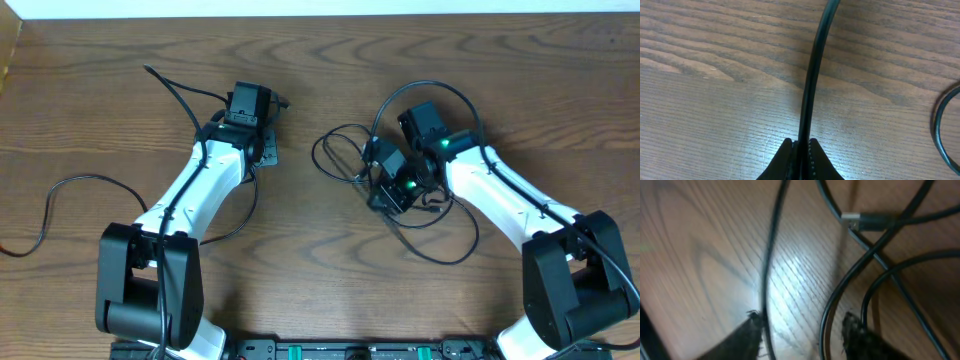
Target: Untangle cables
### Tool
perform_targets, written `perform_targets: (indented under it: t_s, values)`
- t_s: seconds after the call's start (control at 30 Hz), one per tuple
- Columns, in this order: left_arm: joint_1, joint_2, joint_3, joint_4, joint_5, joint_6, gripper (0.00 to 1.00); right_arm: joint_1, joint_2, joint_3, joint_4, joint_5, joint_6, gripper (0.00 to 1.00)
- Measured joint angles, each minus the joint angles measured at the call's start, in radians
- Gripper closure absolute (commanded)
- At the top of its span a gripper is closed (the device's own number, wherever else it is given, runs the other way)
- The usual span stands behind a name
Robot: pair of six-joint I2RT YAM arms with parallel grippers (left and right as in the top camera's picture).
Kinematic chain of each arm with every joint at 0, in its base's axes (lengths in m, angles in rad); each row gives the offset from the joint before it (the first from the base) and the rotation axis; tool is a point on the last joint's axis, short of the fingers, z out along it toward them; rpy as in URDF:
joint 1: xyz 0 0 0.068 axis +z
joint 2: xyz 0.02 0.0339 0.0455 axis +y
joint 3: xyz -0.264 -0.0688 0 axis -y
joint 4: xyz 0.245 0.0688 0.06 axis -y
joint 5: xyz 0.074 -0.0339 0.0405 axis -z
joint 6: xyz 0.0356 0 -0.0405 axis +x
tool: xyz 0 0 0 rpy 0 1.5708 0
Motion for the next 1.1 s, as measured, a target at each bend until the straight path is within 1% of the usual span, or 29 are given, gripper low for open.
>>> perform_targets:
  t_s: [0.07, 0.1, 0.27, 0.4, 0.53, 0.67, 0.8, 0.83, 0.9, 0.97, 1.0, 1.03, 1.1]
  values:
    - [0.000, 0.000, 0.000, 0.000, 0.000, 0.000, 0.92, 0.000, 0.000, -0.027, 0.029, 0.006, 0.012, 0.28]
    - [0.000, 0.000, 0.000, 0.000, 0.000, 0.000, 0.92, 0.000, 0.000, -0.041, 0.043, 0.013, 0.017, 0.27]
    - [0.000, 0.000, 0.000, 0.000, 0.000, 0.000, 0.92, 0.000, 0.000, -0.090, 0.137, 0.040, 0.026, 0.22]
    - [0.000, 0.000, 0.000, 0.000, 0.000, 0.000, 0.93, 0.000, 0.000, -0.106, 0.191, 0.053, 0.029, 0.21]
    - [0.000, 0.000, 0.000, 0.000, 0.000, 0.000, 0.92, 0.000, 0.009, -0.108, 0.200, 0.071, 0.024, 0.21]
    - [0.000, 0.000, 0.000, 0.000, 0.000, 0.000, 0.92, 0.001, 0.061, -0.108, 0.203, 0.105, 0.015, 0.25]
    - [0.000, 0.000, 0.000, 0.000, 0.000, 0.001, 0.92, 0.003, 0.072, -0.097, 0.216, 0.114, 0.006, 0.27]
    - [0.000, 0.000, 0.000, 0.000, 0.000, 0.001, 0.92, 0.003, 0.073, -0.096, 0.216, 0.115, 0.006, 0.30]
    - [0.000, 0.000, 0.000, 0.000, 0.000, 0.001, 0.92, 0.003, 0.074, -0.095, 0.217, 0.118, -0.004, 0.44]
    - [0.000, 0.000, 0.000, 0.000, 0.000, 0.001, 0.91, 0.003, 0.078, -0.094, 0.216, 0.126, -0.008, 0.46]
    - [0.000, 0.000, 0.000, 0.000, 0.000, 0.001, 0.86, 0.003, 0.079, -0.093, 0.217, 0.128, -0.007, 0.46]
    - [0.000, 0.000, 0.000, 0.000, 0.000, 0.001, 0.84, 0.003, 0.079, -0.093, 0.215, 0.128, -0.007, 0.46]
    - [0.000, 0.000, 0.000, 0.000, 0.000, 0.002, 0.84, 0.003, 0.079, -0.093, 0.213, 0.129, -0.008, 0.51]
